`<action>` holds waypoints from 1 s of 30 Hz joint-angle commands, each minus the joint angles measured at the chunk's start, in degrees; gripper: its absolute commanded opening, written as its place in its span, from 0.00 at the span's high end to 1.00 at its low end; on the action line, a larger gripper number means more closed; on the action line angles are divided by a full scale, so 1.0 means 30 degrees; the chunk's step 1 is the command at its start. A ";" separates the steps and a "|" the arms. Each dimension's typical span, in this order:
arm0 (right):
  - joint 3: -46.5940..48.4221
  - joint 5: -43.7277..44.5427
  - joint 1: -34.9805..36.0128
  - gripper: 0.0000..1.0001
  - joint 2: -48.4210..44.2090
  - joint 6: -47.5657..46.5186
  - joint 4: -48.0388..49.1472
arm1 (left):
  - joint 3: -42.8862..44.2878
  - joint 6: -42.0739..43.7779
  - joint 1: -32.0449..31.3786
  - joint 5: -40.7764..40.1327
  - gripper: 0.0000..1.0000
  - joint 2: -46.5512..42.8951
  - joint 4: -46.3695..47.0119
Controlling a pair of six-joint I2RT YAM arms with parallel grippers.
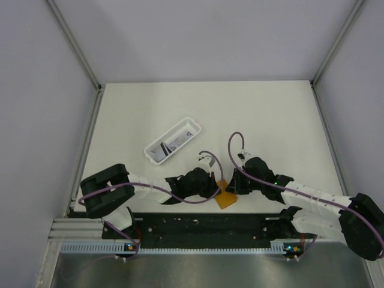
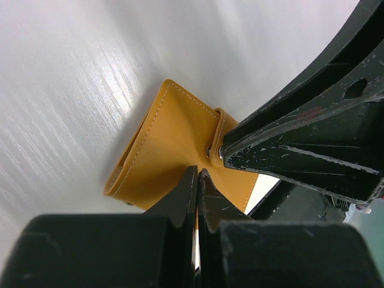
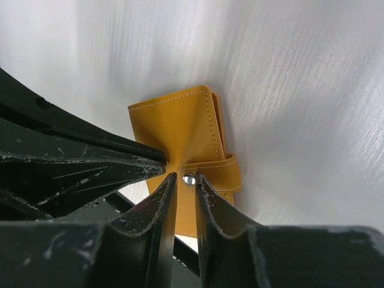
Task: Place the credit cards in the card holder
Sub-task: Close the card holder at the center of the board.
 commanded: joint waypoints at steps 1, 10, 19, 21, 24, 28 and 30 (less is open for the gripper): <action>0.0155 -0.0235 -0.0185 0.82 0.0400 -0.0005 0.0984 | -0.0298 -0.0009 -0.0052 -0.0038 1.00 0.0354 0.0156; 0.0331 -0.0294 -0.0214 0.87 0.0986 -0.0180 0.0955 | -0.0269 0.0050 -0.0052 -0.0008 1.00 0.0383 0.0185; 0.1063 -0.0060 -0.0185 0.89 0.1601 -0.0795 -0.0392 | -0.0211 0.0079 -0.0052 0.0050 1.00 0.0529 0.0244; 0.1268 0.0028 -0.0185 0.89 0.1836 -0.0913 -0.0802 | -0.0210 0.0079 -0.0052 0.0080 1.00 0.0530 0.0273; 0.1706 0.0407 -0.0010 0.88 0.2216 -0.1059 -0.1504 | -0.0239 0.0079 -0.0052 0.0109 1.00 0.0588 0.0331; 0.2585 0.1636 0.0809 0.87 0.2890 -0.1206 -0.2821 | -0.0239 0.0079 -0.0052 0.0138 1.00 0.0676 0.0449; 0.3112 0.2339 0.1394 0.86 0.3416 -0.1207 -0.3408 | -0.0297 0.0049 -0.0052 0.0138 1.00 0.0706 0.0566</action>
